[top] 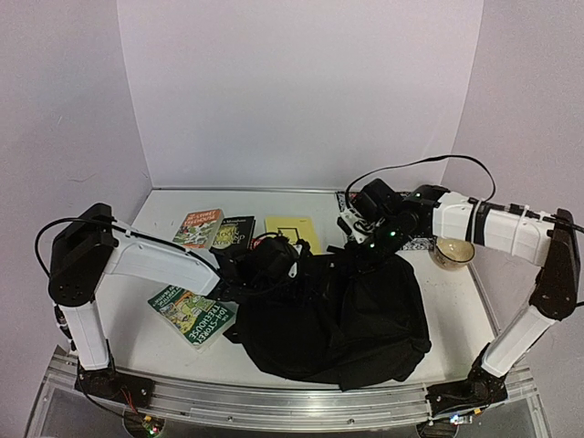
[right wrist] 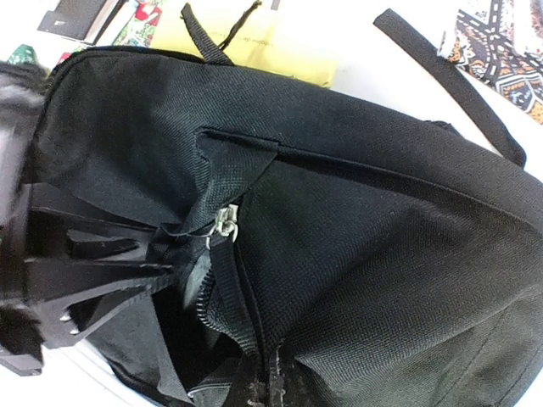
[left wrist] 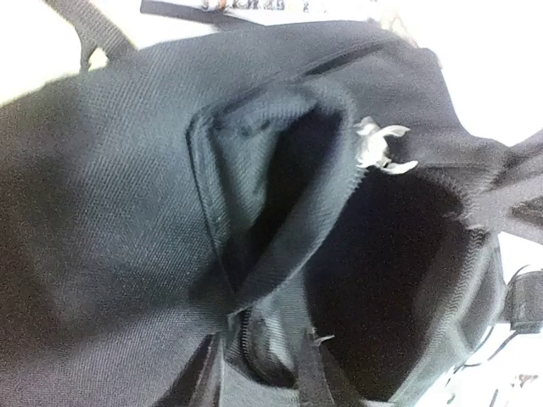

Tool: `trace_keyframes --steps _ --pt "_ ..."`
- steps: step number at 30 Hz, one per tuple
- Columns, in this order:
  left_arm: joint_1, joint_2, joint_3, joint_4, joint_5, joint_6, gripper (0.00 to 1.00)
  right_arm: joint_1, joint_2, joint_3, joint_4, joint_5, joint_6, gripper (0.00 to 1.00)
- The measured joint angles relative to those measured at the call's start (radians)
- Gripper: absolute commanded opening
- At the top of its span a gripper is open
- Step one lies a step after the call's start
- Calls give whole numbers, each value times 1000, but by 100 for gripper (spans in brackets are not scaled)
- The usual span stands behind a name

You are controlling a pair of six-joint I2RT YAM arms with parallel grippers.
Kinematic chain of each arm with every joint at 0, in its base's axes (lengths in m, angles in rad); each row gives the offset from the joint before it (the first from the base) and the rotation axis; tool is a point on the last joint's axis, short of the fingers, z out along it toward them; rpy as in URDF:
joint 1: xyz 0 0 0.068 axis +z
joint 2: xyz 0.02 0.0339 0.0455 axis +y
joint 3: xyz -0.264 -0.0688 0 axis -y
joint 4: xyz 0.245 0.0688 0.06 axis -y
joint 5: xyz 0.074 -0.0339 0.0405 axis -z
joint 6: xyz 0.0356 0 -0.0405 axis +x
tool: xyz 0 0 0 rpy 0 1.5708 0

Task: Pack the student bag
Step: Pick up the lower front pocket of the student bag, then pick up the pen at the center of the board.

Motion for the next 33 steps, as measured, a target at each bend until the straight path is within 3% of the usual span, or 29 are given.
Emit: trace_keyframes --steps 6,11,18,25,33 --pt "5 -86 38 -71 -59 86 55 -51 0 0 0 -120 -67 0" --pt "50 -175 45 -136 -105 144 58 -75 9 2 0 -181 -112 0" --pt "208 -279 -16 -235 -129 157 61 -81 27 12 0 -200 -156 0" --pt "361 -283 -68 -334 -117 159 55 -81 35 16 0 -203 -179 0" --pt "389 -147 -40 -385 -83 197 40 -81 35 15 0 -203 -184 0"
